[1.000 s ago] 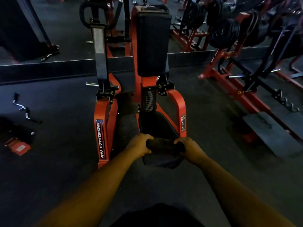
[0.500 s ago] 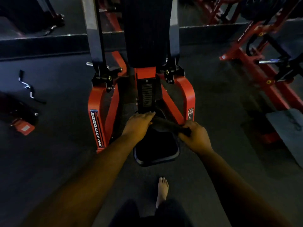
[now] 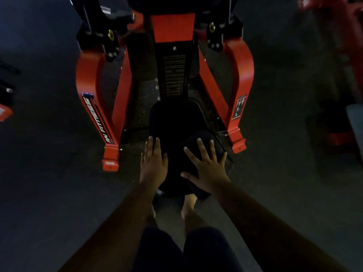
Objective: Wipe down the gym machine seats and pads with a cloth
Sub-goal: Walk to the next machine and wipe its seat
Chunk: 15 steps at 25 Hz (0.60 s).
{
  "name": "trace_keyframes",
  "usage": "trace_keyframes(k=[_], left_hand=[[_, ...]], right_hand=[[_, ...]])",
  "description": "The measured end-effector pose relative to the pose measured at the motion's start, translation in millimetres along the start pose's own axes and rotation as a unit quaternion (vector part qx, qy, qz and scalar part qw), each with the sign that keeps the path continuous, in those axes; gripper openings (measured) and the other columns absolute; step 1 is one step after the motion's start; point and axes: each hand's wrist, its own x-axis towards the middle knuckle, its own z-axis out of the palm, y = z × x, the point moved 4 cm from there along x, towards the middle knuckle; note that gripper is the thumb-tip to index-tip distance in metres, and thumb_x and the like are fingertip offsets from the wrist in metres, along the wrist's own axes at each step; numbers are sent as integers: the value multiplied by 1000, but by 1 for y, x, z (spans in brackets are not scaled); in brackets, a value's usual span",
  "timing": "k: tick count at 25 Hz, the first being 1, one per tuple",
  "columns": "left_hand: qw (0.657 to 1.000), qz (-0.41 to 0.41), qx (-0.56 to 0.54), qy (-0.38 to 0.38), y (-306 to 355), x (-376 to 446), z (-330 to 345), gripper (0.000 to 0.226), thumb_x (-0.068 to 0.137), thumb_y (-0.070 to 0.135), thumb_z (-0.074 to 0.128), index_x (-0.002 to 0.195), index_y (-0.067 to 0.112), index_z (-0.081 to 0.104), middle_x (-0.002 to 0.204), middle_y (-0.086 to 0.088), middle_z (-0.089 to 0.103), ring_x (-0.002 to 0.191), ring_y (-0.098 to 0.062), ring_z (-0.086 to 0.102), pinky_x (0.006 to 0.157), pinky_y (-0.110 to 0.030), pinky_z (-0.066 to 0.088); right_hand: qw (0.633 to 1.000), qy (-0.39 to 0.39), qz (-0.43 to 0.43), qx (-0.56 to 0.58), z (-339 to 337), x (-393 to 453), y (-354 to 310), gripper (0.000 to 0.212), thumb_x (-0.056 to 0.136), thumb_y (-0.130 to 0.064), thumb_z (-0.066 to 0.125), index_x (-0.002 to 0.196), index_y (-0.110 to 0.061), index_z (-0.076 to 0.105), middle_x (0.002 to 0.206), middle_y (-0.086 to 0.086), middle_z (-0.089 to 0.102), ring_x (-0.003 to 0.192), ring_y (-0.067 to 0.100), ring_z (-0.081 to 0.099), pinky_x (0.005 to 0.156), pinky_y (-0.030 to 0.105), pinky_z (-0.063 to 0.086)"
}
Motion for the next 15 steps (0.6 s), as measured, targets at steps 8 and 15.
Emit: trace_keyframes(k=[8, 15], left_hand=[[999, 8, 35, 24, -3, 9, 17, 66, 105, 47, 30, 162, 22, 8, 170, -9, -1, 156, -27, -1, 125, -51, 15], [997, 11, 67, 28, -6, 10, 23, 67, 104, 52, 24, 162, 24, 5, 170, -9, -6, 156, -27, -4, 125, -51, 13]], right_hand=[[960, 55, 258, 91, 25, -2, 15, 77, 86, -77, 35, 153, -56, 4, 169, -4, -4, 153, 34, 8, 100, 67, 40], [976, 79, 162, 118, -29, 164, 25, 77, 89, -78, 34, 153, -54, 2, 169, 4, 6, 144, 41, 30, 100, 65, 43]])
